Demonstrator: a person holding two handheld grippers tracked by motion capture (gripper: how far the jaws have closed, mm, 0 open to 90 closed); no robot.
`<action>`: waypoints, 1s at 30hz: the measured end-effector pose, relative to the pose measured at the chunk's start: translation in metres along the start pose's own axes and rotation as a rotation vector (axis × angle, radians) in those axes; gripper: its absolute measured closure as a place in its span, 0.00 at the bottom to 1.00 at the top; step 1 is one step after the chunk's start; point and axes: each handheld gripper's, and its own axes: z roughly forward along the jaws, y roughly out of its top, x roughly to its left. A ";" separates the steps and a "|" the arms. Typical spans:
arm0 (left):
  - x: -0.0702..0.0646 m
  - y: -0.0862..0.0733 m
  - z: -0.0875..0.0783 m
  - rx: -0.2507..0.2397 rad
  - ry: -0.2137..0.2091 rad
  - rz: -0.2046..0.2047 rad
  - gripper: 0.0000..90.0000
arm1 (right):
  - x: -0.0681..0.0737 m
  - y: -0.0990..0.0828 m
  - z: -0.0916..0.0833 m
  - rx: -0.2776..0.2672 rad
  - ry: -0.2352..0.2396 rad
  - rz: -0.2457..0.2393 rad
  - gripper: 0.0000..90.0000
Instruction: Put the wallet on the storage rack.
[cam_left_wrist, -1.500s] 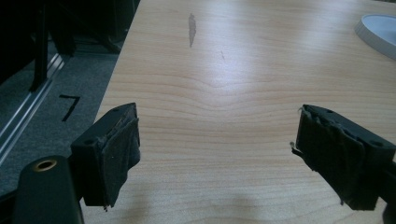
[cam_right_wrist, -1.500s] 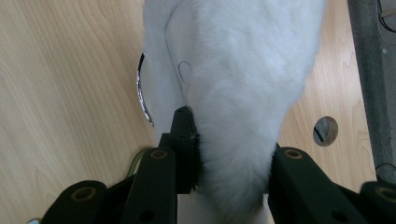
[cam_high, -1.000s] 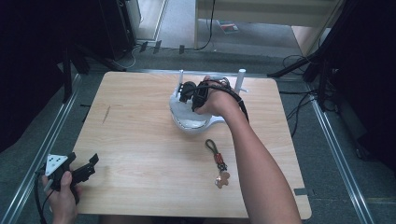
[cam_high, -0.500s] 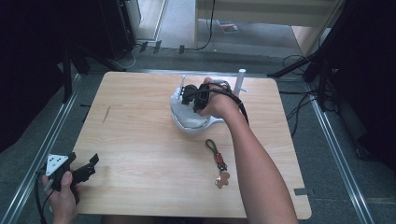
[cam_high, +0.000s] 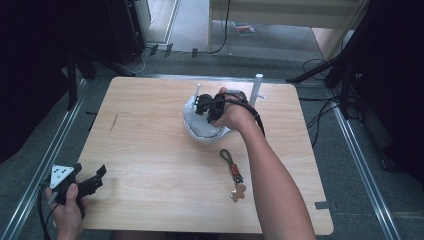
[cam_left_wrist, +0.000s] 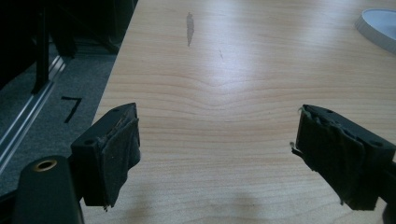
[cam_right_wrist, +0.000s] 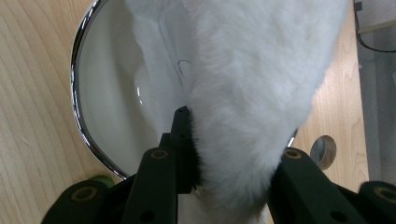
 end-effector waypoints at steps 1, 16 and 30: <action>0.000 0.000 0.000 0.000 0.000 -0.001 0.16 | 0.000 0.001 0.001 0.004 -0.001 -0.011 0.80; 0.000 0.000 0.000 0.002 -0.002 0.000 0.16 | 0.001 0.004 0.010 0.033 0.037 0.032 0.82; 0.001 0.000 0.000 0.001 -0.005 -0.004 0.16 | -0.003 0.004 0.007 0.039 0.035 0.124 0.56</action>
